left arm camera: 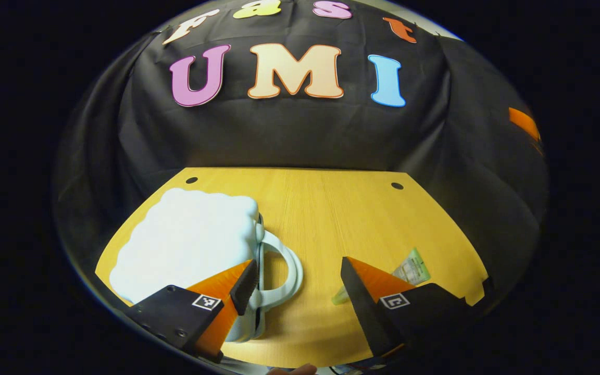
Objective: First open the suitcase, pack the skin care products into it, and then close the suitcase.
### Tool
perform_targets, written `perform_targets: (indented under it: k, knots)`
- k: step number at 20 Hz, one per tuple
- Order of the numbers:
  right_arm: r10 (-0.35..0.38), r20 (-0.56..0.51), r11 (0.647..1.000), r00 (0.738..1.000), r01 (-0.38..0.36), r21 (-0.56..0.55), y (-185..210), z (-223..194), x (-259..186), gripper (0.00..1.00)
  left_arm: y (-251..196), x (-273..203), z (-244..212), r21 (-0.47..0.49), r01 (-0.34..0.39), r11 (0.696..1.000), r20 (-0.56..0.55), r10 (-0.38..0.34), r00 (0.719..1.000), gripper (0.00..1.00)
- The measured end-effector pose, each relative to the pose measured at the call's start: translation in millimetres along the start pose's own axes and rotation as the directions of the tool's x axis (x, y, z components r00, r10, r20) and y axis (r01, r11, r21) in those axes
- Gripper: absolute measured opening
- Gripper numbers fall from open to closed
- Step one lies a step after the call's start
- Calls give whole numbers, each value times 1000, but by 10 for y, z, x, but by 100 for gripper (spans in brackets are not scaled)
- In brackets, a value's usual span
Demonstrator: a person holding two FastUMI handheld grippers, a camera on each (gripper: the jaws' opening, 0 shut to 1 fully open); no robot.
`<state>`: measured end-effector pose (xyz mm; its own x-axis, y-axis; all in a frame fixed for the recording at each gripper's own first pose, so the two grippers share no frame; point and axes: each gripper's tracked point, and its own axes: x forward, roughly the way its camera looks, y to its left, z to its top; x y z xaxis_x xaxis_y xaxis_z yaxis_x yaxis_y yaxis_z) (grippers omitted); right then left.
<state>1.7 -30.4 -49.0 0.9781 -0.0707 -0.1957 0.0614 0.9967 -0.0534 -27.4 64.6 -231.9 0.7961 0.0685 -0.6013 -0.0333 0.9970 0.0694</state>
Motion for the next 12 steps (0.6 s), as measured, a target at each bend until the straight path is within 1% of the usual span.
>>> perform_targets:
  k: [5,6,7,9,11,12]
  knots:
    - [4,-9,999,1000,-4,-47,14,-27,-38,98,-14,225,-254,48,43,998,-116,-37,993,95]
    - [-4,-15,998,1000,3,-59,-7,-33,-45,100,-28,277,-314,47,51,998,-146,-43,988,95]
    - [-22,-18,997,1000,20,-70,-48,-32,-39,98,-57,325,-354,36,65,997,-168,-58,984,95]
    - [-40,-24,997,999,38,-69,-85,-27,-61,100,-139,390,-414,-31,94,995,-216,-98,971,92]
    - [-56,-31,996,998,53,-67,-87,-48,-62,98,-154,482,-393,-104,96,990,-244,-119,962,92]
    - [-60,-33,996,998,58,-69,-96,-54,-78,98,-150,535,-370,-134,93,987,-256,-125,958,89]
